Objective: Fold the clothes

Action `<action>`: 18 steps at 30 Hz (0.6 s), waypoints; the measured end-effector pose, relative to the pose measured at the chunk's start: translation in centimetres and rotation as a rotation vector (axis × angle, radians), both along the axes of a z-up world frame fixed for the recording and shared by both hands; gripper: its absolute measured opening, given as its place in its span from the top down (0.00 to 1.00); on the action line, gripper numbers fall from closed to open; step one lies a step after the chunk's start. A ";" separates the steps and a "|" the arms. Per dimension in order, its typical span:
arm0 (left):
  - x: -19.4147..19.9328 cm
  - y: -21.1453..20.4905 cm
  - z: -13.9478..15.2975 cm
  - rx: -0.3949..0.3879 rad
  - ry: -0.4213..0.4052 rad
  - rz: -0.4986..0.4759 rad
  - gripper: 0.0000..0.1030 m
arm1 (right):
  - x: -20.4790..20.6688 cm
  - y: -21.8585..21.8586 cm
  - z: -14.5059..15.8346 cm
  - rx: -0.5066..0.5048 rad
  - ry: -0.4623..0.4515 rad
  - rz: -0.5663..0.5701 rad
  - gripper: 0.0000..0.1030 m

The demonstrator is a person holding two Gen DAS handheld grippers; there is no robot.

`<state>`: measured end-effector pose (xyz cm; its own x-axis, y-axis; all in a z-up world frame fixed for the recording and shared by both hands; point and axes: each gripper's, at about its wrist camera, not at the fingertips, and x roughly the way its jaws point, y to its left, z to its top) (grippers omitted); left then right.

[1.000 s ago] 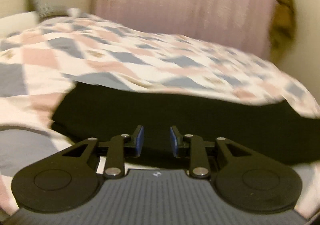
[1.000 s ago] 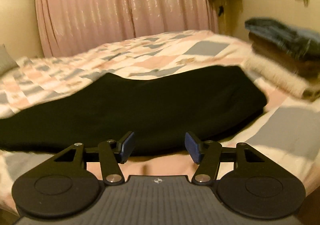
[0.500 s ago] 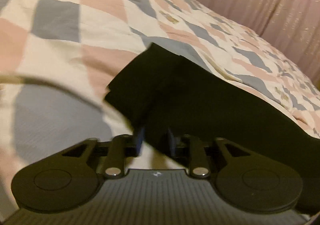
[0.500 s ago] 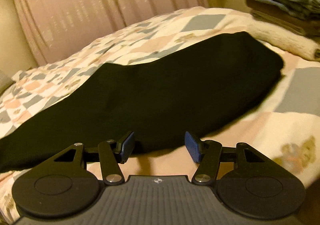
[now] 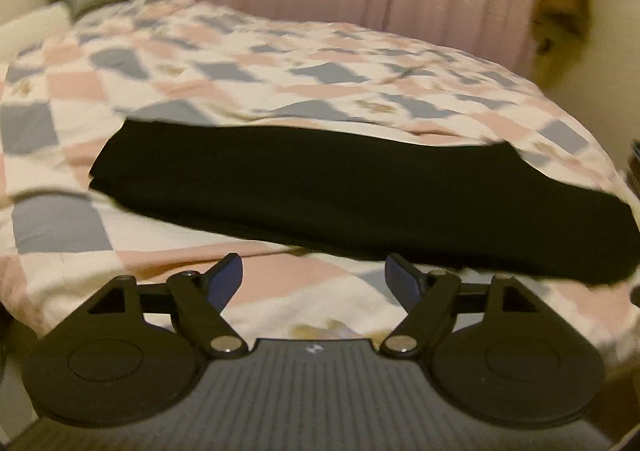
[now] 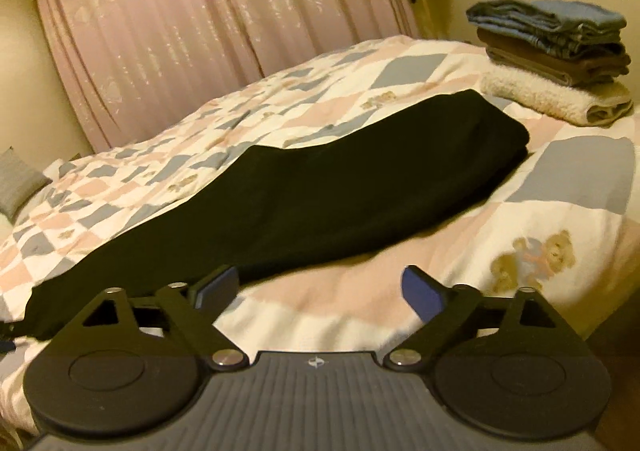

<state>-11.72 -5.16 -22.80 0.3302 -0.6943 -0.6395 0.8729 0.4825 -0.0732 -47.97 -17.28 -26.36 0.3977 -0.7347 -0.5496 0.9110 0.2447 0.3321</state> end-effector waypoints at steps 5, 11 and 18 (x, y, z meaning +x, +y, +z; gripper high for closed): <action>-4.8 1.4 1.6 0.015 -0.116 -0.055 0.15 | -0.6 3.2 0.7 0.021 0.049 -0.022 0.02; -8.0 3.5 3.0 -0.011 -0.145 -0.103 0.11 | -0.8 6.1 2.5 0.003 0.108 -0.068 0.00; -10.6 5.7 4.4 -0.049 -0.192 -0.145 0.04 | -0.7 9.9 5.4 -0.126 0.140 -0.034 0.00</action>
